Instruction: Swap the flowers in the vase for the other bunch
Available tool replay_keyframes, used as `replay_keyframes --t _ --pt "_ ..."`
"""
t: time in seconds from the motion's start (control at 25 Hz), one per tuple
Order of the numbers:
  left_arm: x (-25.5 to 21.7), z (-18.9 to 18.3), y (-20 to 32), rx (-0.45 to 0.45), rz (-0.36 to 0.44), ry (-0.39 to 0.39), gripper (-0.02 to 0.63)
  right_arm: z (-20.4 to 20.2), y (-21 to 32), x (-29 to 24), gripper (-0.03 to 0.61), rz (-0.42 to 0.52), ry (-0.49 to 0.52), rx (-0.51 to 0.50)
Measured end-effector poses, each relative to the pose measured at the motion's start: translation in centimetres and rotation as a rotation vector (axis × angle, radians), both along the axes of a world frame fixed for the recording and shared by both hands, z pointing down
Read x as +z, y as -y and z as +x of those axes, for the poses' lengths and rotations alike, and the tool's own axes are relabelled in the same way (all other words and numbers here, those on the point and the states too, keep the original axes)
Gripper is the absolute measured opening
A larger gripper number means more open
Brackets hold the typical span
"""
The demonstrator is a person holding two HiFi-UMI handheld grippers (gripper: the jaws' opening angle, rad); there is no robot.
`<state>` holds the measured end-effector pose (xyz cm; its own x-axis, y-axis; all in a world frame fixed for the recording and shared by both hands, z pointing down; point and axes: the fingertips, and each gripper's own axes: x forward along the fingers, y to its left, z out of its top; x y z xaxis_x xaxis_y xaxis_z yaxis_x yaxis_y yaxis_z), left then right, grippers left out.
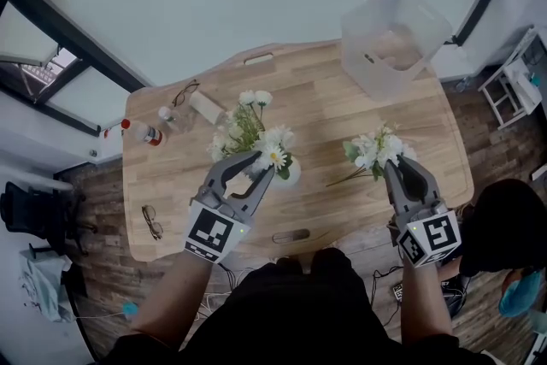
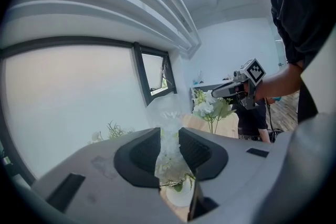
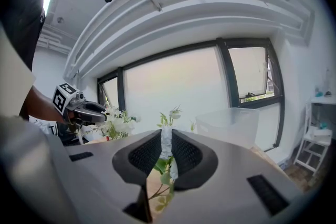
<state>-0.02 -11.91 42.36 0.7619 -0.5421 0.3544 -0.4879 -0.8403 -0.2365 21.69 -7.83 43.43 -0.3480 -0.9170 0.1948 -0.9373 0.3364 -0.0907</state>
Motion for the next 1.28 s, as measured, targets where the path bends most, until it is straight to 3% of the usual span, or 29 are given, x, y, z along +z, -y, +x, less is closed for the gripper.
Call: replay_keyframes --t 0.44,0.64,0.88,1.28 --pt "-1.6 -0.4 -1.0 0.004 0.018 -0.063 0.123 -0.2 0.1 -1.3 0.077 0.03 -0.012 -0.02" --pt "-3.1 -1.4 -0.7 -0.036 0.025 -0.136 0.123 -0.7 0.3 -2.0 0.077 0.044 -0.023 -0.034" --pt "-5.9 -3.0 -0.2 -0.123 0.04 -0.229 0.123 -1.3 0.7 -3.2 0.077 0.066 -0.039 -0.048" --pt "-7.4 -9.6 0.4 -0.292 0.103 -0.29 0.123 -3.0 2.9 -6.6 0.077 0.119 -0.053 -0.074"
